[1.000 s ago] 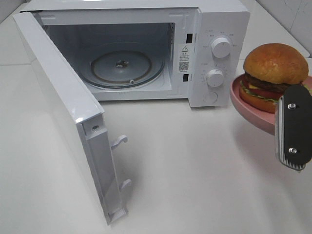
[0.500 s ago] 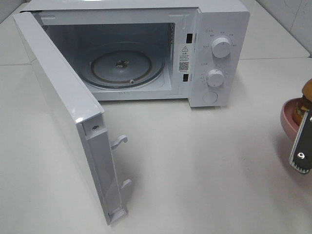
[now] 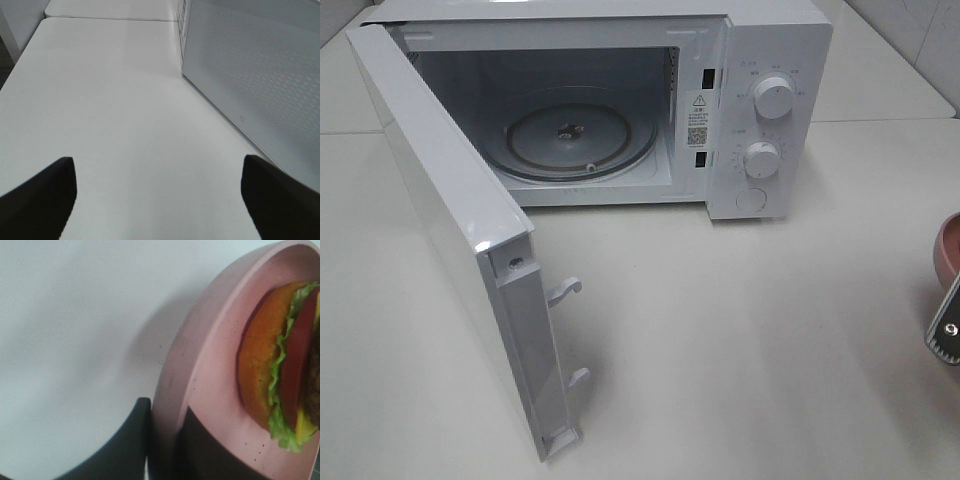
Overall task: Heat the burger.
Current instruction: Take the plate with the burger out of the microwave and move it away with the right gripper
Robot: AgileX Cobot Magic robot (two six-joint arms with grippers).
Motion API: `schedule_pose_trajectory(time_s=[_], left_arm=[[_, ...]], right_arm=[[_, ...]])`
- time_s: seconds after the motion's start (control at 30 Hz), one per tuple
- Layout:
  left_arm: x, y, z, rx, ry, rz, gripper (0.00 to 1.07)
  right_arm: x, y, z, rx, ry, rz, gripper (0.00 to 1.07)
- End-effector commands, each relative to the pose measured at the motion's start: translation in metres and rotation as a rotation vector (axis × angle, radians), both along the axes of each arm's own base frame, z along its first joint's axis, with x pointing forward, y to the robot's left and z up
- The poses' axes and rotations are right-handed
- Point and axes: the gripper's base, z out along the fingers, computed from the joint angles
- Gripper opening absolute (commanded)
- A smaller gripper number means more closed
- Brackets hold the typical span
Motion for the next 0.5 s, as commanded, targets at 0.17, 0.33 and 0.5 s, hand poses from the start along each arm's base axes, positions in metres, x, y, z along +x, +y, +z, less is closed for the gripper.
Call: schedule_pose_trajectory(time_s=[0.17, 0.33, 0.5], left_arm=[[0.000, 0.000, 0.001, -0.006, -0.017, 0.004, 0.82], [0.000, 0.000, 0.001, -0.006, -0.017, 0.004, 0.82], [0.000, 0.000, 0.001, -0.006, -0.017, 0.004, 0.82]], right_arm=[[0.002, 0.000, -0.004, -0.037, -0.013, 0.057, 0.00], [0.006, 0.002, -0.012, -0.033, 0.015, 0.026, 0.00], [0.011, 0.004, -0.022, -0.041, 0.038, -0.031, 0.00]])
